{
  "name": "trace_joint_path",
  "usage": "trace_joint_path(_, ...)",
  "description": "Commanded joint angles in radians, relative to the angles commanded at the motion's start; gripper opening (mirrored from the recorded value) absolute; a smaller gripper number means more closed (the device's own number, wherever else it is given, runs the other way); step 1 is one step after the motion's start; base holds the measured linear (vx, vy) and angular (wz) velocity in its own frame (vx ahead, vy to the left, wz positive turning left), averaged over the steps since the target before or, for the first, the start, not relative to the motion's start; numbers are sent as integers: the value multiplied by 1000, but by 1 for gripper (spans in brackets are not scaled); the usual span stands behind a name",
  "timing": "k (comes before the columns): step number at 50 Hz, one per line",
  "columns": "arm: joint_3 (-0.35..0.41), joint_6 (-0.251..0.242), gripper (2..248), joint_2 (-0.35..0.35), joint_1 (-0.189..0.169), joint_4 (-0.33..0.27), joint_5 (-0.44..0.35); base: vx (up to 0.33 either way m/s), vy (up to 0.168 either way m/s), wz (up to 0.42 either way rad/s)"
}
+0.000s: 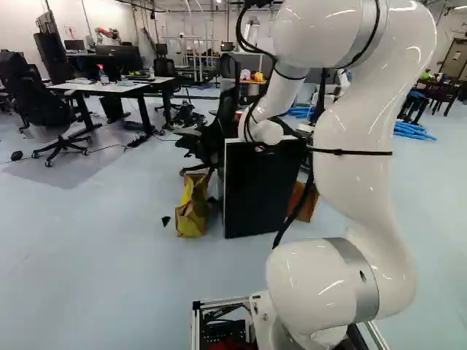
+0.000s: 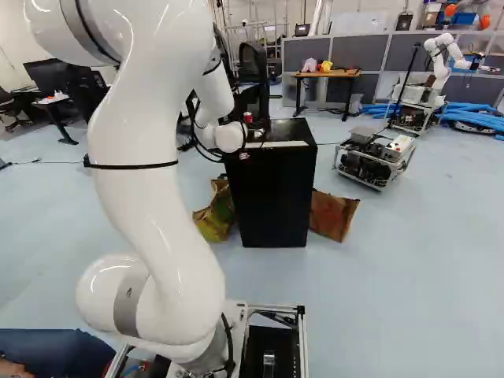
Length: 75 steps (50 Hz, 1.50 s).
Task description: Grab a drink from the fridge
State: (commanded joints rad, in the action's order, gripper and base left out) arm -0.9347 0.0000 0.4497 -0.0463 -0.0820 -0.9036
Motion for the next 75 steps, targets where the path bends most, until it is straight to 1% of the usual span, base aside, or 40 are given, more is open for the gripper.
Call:
trace_joint_path(13,-43,0,247,59,8,0,-64,0,0,0)
trace_joint_path(22,-74,0,247,88,12,0,-85,0,0,0)
trace_joint_path(40,-137,0,247,135,19,0,-90,0,0,0)
trace_joint_path(75,-265,0,247,230,20,0,-84,0,0,0)
